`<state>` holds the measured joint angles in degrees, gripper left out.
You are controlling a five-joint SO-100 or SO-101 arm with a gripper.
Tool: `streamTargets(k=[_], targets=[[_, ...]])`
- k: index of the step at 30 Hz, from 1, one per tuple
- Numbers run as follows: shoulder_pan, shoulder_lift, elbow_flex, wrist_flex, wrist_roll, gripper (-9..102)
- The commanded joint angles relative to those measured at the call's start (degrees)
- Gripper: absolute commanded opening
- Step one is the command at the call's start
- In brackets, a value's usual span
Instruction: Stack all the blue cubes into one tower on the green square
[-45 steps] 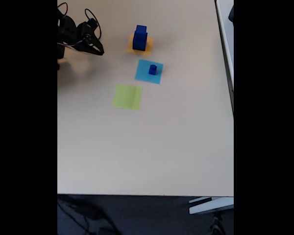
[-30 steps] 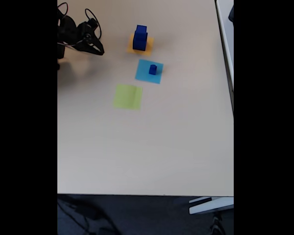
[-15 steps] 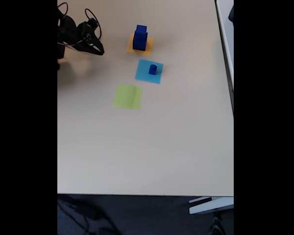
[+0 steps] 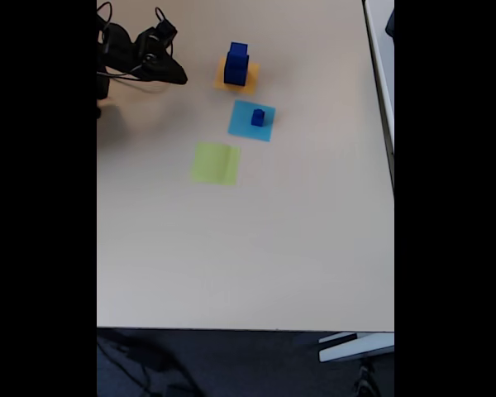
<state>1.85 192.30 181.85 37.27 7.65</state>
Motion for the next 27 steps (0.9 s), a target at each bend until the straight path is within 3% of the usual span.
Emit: streamTargets(k=[1, 11, 16, 21, 27], targets=[[-0.44, 1.49, 0.44, -7.73, 6.59, 0], [-0.09, 1.49, 0.44, -11.69, 15.82, 0], [0.26, 1.49, 0.44, -14.15, 29.09, 0], [0.53, 0.44, -3.08, -15.64, 32.26, 0], [3.6, -25.84, -22.24, -15.82, 36.21, 0]])
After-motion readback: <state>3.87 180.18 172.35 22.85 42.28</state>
